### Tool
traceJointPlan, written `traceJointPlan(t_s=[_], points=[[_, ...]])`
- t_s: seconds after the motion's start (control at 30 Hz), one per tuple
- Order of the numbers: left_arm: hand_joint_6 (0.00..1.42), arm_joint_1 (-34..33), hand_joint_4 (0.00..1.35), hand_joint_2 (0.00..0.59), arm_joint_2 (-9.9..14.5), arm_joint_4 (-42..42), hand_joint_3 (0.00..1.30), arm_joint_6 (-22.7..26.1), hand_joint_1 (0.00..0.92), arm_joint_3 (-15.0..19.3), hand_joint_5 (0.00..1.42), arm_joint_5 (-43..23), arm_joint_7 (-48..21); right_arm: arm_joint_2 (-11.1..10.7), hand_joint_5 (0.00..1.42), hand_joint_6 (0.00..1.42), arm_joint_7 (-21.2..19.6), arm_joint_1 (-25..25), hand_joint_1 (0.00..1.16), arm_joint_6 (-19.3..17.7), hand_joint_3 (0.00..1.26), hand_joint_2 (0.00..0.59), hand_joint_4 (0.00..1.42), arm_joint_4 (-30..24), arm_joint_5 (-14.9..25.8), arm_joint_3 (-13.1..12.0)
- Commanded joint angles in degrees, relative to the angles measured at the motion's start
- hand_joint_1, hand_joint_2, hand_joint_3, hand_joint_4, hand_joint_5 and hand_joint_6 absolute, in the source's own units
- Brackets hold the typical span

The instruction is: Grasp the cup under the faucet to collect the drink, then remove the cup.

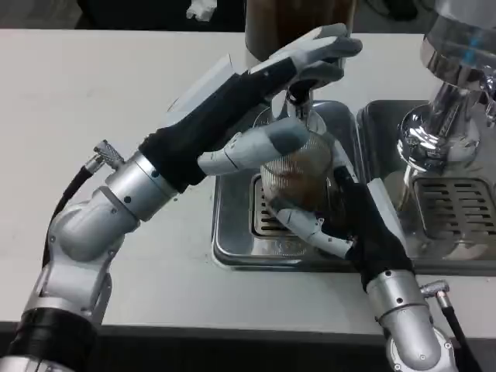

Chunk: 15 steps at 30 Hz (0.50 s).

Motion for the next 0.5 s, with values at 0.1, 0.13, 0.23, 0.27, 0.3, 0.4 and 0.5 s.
traceJointPlan(t_s=[0.1, 0.13, 0.23, 0.27, 0.3, 0.4, 0.5], points=[[0.17, 1.12, 0.04, 0.1, 0.37, -0.49, 0.18, 1.0, 0.0, -1.24, 0.2, 1.21, -0.76, 0.69, 0.0, 0.0, 0.13, -0.69, 0.69, -1.55, 0.0, 0.204, 0.0, 1.08, 0.23, -0.05], [0.17, 1.2, 0.04, 0.1, 0.32, -0.57, 0.18, 1.03, 0.0, -1.24, 0.2, 1.19, -0.73, 0.75, 0.0, 0.0, 0.03, -0.86, 0.69, -1.48, 0.0, 0.204, 0.0, 1.25, 0.18, -0.08], [0.17, 1.27, 0.04, 0.1, 0.22, -0.65, 0.18, 1.11, 0.0, -1.22, 0.2, 1.2, -0.55, 1.06, 0.0, 0.0, -0.69, -1.69, 0.69, -1.76, 0.0, 0.204, 0.0, 2.03, -0.42, 0.1], [0.17, 1.25, 0.04, 0.1, 0.23, -0.69, 0.18, 1.13, 0.0, -1.21, 0.2, 1.23, -0.47, 1.14, 0.0, 0.0, -0.88, -1.83, 0.69, -1.81, 0.0, 0.204, 0.0, 2.14, -0.58, 0.16], [0.17, 1.25, 0.04, 0.1, 0.25, -0.73, 0.18, 1.14, 0.0, -1.23, 0.2, 1.26, -0.39, 1.35, 0.0, 0.0, -1.1, -1.95, 0.69, -1.8, 0.0, 0.204, 0.0, 2.44, -0.6, 0.12], [0.17, 1.37, 0.04, 0.1, 0.29, -0.96, 0.18, 1.05, 0.0, -0.98, 0.2, 1.2, 0.18, 1.82, 0.0, 0.0, -2.14, -2.01, 0.69, -1.75, 0.0, 0.204, 0.0, 3.28, -0.82, -0.06], [0.16, 1.52, 0.04, 0.105, 0.44, -1.86, 0.18, 0.78, 0.0, -0.15, 0.19, 0.93, 1.34, 1.86, 0.0, 0.0, -2.79, -2.09, 0.69, -1.87, 0.0, 0.204, 0.0, 3.66, -1.1, -0.09]])
